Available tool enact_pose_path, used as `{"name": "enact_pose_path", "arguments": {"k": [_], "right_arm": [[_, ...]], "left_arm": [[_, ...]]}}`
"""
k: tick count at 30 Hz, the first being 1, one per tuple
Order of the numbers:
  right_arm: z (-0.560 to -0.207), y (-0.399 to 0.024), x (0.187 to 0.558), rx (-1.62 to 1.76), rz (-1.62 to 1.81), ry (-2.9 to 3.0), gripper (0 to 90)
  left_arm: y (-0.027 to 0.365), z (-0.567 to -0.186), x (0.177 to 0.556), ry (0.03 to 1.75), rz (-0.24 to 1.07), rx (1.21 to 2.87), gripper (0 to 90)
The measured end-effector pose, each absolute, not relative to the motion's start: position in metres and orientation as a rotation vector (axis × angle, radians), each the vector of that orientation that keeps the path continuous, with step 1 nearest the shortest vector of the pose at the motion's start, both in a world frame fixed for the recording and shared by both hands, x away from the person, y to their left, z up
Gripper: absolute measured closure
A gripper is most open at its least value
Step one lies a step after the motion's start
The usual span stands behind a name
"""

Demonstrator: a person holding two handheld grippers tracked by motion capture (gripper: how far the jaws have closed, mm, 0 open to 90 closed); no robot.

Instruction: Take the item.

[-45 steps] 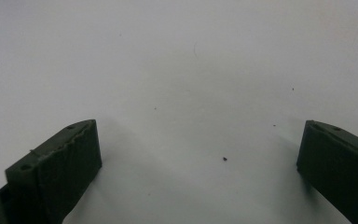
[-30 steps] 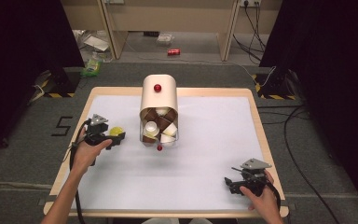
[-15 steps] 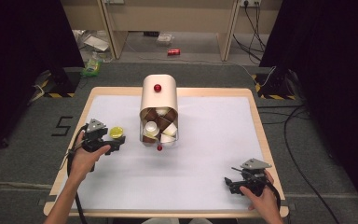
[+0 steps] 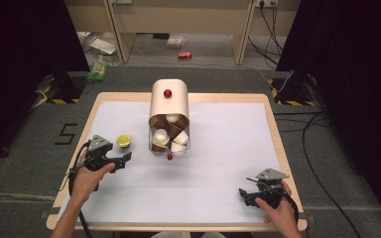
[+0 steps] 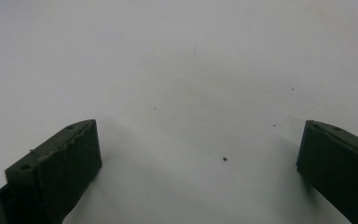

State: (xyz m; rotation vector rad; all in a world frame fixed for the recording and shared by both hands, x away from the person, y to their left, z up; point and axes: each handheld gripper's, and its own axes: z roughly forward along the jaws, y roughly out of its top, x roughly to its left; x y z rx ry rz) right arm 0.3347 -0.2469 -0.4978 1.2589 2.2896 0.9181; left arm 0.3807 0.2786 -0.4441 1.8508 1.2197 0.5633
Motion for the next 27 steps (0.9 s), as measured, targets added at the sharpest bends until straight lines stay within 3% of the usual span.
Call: {"name": "enact_pose_path", "arguments": {"k": [27], "right_arm": [[-0.498,-0.247,0.335,1.258,0.918,2.289,0.2]], "left_arm": [[0.276,-0.465,0.349,1.205,0.569,1.841,16.8]]}}
